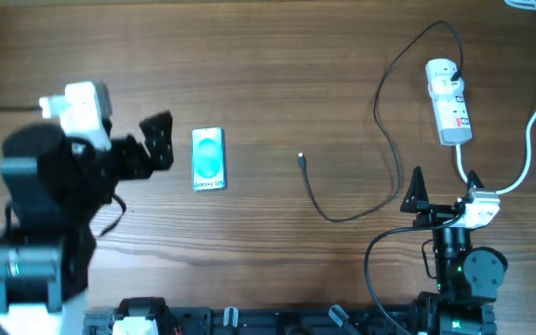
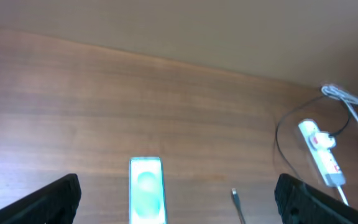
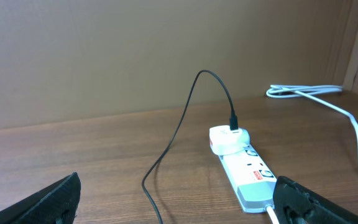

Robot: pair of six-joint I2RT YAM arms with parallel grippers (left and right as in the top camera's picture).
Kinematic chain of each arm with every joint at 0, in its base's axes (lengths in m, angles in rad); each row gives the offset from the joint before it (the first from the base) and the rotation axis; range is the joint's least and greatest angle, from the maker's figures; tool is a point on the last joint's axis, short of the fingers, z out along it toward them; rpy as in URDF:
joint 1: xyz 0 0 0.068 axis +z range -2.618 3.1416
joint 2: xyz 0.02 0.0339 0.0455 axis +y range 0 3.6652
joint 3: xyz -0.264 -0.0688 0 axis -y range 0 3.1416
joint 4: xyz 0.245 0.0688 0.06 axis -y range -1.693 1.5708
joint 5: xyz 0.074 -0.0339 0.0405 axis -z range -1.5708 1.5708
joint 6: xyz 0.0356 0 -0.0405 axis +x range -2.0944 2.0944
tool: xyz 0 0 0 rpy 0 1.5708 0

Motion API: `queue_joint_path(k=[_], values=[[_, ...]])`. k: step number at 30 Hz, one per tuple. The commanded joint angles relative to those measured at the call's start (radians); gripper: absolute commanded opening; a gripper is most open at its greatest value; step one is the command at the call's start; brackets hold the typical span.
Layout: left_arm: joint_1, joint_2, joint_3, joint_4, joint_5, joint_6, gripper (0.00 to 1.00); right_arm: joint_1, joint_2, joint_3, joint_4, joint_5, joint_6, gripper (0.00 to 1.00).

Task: Plug charger to phone and switch on socket
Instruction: 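Move the left gripper over the blue phone and grasp it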

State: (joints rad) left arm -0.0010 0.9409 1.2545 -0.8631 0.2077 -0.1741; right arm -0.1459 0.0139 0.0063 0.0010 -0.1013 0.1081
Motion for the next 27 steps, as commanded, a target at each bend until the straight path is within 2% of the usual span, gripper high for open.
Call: queue_joint_path(k=[1, 5, 14, 20, 27], values=[[-0.056, 0.195, 0.102, -0.066, -0.001, -0.05, 1.0, -0.003, -0.004, -0.001, 0.005, -0.012, 0.006, 1.0], [-0.194, 0.438, 0.105, -0.142, -0.202, -0.05, 1.0, -0.003, -0.004, -0.001, 0.005, -0.012, 0.006, 1.0], [-0.231, 0.874, 0.105, -0.132, -0.205, -0.055, 1.0, -0.003, -0.004, -0.001, 0.005, -0.013, 0.006, 1.0], [-0.231, 0.999, 0.086, -0.098, -0.205, -0.054, 1.0, -0.003, -0.004, -0.001, 0.005, -0.012, 0.006, 0.99], [-0.231, 1.012, -0.09, 0.074, -0.198, -0.055, 1.0, -0.003, -0.004, -0.001, 0.005, -0.012, 0.006, 1.0]])
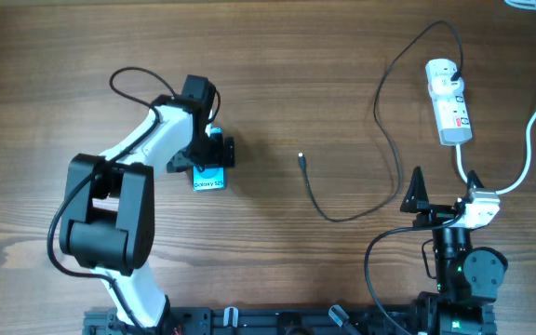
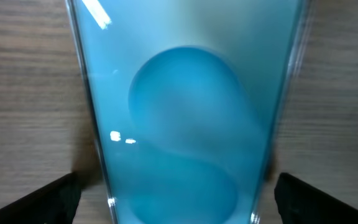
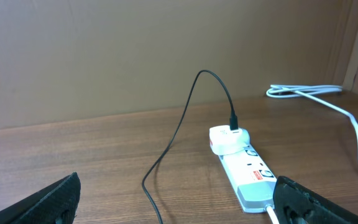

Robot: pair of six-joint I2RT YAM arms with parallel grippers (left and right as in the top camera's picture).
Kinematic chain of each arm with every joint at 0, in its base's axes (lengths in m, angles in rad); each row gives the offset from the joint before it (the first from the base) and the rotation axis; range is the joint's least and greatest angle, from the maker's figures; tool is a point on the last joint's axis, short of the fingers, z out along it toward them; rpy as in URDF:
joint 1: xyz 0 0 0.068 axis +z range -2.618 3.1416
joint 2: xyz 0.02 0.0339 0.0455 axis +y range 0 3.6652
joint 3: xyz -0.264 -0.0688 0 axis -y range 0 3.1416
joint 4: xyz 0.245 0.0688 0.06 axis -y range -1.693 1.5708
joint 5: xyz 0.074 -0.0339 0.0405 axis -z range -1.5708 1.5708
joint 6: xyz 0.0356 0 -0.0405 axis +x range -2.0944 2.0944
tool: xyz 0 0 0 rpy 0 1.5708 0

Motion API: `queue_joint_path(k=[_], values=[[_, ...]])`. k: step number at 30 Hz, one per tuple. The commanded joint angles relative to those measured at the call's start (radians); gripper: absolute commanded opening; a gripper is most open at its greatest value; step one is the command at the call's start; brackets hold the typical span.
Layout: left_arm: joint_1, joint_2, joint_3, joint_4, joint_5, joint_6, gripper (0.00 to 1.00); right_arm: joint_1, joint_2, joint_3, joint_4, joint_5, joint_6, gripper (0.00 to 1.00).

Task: Plug charger to phone and switch on socket
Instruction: 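Move the left gripper over the blue phone and grasp it, then lift the phone with the left gripper and tilt it toward center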

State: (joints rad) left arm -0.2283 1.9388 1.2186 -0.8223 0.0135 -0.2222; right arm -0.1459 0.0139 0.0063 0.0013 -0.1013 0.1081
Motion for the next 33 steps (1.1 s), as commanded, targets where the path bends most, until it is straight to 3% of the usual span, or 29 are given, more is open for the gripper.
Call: queue_joint_path(k=[1, 5, 7, 13, 18, 20, 33], values=[[-0.004, 0.014, -0.088, 0.077, -0.003, -0.007, 1.0, -0.003, -0.004, -0.001, 0.005, -0.013, 0.006, 1.0], [-0.005, 0.014, -0.161, 0.172, -0.003, -0.022, 1.0, -0.003, -0.004, -0.001, 0.005, -0.012, 0.006, 1.0], [-0.006, 0.014, -0.187, 0.195, 0.022, -0.021, 0.95, -0.003, -0.004, -0.001, 0.005, -0.013, 0.006, 1.0], [-0.006, 0.014, -0.194, 0.197, 0.109, -0.022, 0.55, -0.003, -0.004, -0.001, 0.005, -0.012, 0.006, 1.0], [-0.006, 0.013, -0.19, 0.175, 0.109, -0.021, 0.53, -0.003, -0.004, -0.001, 0.005, -0.013, 0.006, 1.0], [-0.006, 0.01, -0.179, 0.169, 0.109, -0.022, 0.47, -0.003, -0.004, -0.001, 0.005, -0.013, 0.006, 1.0], [-0.006, -0.029, 0.043, -0.053, 0.109, -0.021, 0.46, -0.003, -0.003, -0.001, 0.005, -0.013, 0.006, 1.0]])
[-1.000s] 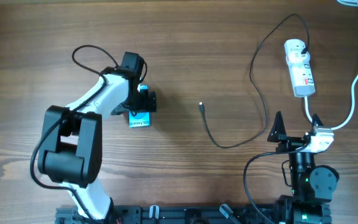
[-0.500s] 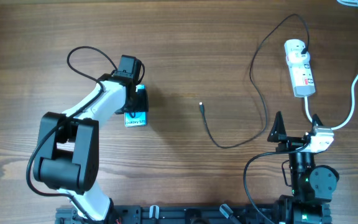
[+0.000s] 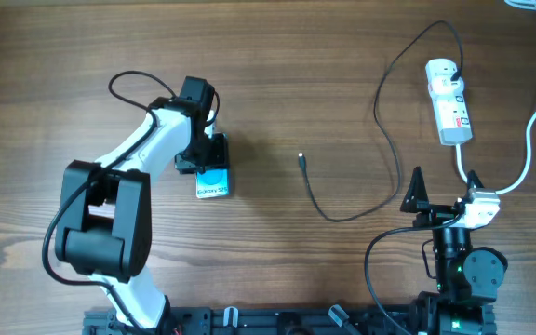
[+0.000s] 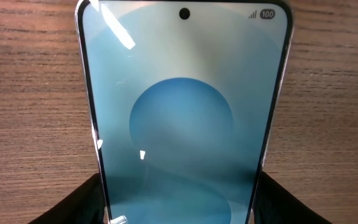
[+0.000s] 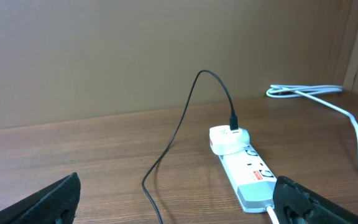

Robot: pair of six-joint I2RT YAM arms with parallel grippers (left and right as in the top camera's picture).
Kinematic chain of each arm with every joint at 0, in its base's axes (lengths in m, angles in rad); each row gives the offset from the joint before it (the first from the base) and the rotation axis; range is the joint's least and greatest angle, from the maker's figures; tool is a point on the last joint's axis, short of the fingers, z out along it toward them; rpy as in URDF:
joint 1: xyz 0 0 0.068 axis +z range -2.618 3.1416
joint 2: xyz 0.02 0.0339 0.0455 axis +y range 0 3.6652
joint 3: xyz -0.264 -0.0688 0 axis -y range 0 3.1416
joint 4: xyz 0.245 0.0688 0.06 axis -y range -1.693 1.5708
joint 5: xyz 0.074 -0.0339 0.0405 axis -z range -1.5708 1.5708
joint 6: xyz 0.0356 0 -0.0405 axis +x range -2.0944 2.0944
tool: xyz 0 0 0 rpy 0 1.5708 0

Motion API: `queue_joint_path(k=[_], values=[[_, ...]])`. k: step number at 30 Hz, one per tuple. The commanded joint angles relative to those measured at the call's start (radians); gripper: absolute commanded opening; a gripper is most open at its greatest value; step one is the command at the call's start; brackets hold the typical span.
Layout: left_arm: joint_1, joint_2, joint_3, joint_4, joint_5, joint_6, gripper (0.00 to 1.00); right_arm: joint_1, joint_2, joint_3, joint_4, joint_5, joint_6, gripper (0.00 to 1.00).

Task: Plug charger to phone and switch on socket
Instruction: 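Lift the phone with the left gripper and tilt it toward center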

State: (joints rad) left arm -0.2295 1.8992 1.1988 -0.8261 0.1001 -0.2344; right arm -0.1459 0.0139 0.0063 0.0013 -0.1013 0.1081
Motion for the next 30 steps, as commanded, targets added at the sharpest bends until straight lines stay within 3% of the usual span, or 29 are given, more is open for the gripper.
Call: queue_joint_path(k=[1, 7, 13, 27, 28, 30], values=[[-0.005, 0.011, 0.09, -0.084, 0.023, -0.009, 0.46, -0.003, -0.003, -0.001, 0.005, -0.012, 0.006, 1.0], [-0.005, 0.011, 0.215, -0.236, 0.024, -0.01, 0.46, -0.003, -0.003, -0.001, 0.005, -0.013, 0.006, 1.0], [-0.005, 0.011, 0.315, -0.355, 0.172, -0.04, 0.45, -0.003, -0.003, -0.001, 0.005, -0.012, 0.006, 1.0], [-0.005, 0.011, 0.322, -0.427, 0.821, -0.201, 0.41, -0.003, -0.003, -0.001, 0.005, -0.013, 0.007, 1.0], [-0.005, 0.011, 0.322, -0.424, 0.882, -0.201, 0.41, -0.003, -0.003, -0.001, 0.005, -0.013, 0.05, 1.0], [-0.002, 0.011, 0.322, -0.428, 0.919, -0.205, 0.41, -0.003, -0.003, -0.001, 0.005, -0.014, 0.27, 1.0]])
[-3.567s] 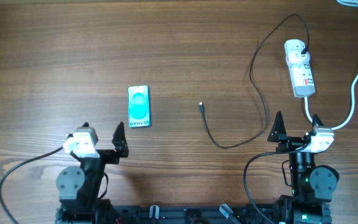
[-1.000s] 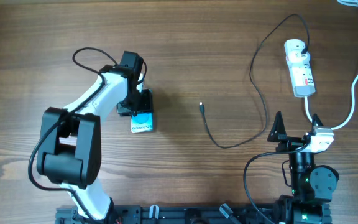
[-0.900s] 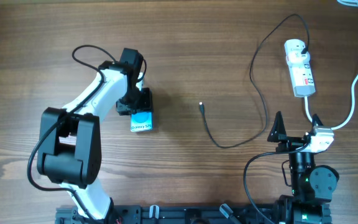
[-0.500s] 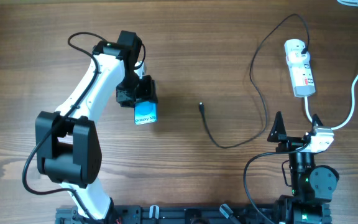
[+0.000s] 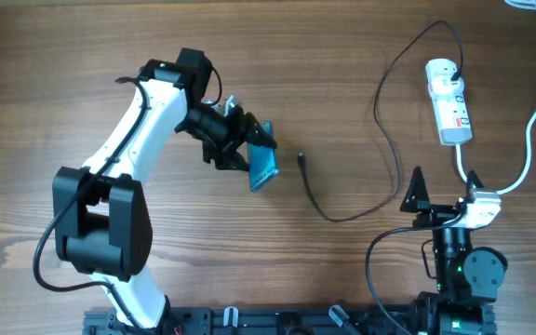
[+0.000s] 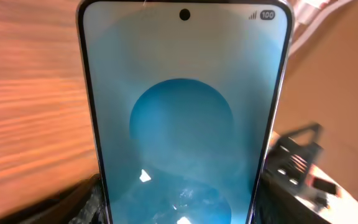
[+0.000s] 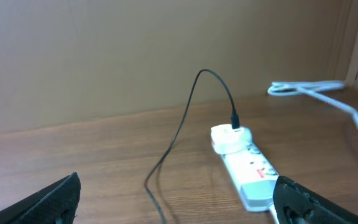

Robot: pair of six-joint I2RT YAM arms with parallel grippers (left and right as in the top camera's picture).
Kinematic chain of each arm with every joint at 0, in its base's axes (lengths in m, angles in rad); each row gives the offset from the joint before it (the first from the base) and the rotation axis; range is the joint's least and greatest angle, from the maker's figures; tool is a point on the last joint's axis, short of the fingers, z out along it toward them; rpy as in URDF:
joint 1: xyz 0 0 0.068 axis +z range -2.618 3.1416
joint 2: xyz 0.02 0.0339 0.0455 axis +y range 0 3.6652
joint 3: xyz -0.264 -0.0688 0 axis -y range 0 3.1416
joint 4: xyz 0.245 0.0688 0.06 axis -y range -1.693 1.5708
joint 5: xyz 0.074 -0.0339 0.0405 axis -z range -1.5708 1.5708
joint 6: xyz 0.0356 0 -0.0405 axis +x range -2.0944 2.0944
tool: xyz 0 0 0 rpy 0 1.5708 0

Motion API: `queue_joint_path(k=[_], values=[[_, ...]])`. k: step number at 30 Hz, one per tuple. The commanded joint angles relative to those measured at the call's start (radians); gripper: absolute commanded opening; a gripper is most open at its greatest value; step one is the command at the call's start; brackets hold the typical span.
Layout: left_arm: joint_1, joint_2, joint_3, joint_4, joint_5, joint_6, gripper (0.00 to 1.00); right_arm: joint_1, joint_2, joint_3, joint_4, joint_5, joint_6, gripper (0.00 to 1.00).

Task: Plug charger to phone and switch on socket
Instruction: 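Lift the phone with the left gripper and tilt it toward center, then reach the right gripper to the black cable end and grasp it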

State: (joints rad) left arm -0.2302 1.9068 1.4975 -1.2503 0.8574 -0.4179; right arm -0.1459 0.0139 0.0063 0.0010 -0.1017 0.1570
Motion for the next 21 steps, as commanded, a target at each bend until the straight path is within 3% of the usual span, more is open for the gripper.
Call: queue_joint_path(k=[1, 4, 10, 14, 15, 17, 21], values=[[-0.001, 0.003, 0.023, -0.006, 0.18, -0.04, 0.4, -0.003, 0.001, -0.001, 0.005, -0.029, 0.379, 1.0], [-0.001, 0.003, 0.023, -0.031, 0.242, -0.06, 0.38, -0.003, 0.051, -0.001, 0.013, -0.105, 0.724, 0.99], [-0.001, 0.003, 0.023, -0.032, 0.243, -0.074, 0.36, -0.003, 0.22, -0.001, 0.024, -0.213, 0.781, 1.0], [-0.001, 0.003, 0.023, -0.022, 0.243, -0.072, 0.36, -0.003, 0.343, -0.001, 0.037, -0.37, 1.124, 1.0], [-0.001, 0.003, 0.023, -0.022, 0.243, -0.073, 0.36, -0.003, 0.352, -0.001, 0.043, -0.401, 1.12, 1.0], [-0.001, 0.003, 0.023, -0.022, 0.243, -0.073, 0.36, -0.003, 0.372, -0.001, 0.12, -0.471, 0.869, 1.0], [-0.001, 0.003, 0.023, 0.014, 0.246, -0.097, 0.36, -0.003, 0.4, 0.125, -0.061, -0.427, 0.669, 0.96]])
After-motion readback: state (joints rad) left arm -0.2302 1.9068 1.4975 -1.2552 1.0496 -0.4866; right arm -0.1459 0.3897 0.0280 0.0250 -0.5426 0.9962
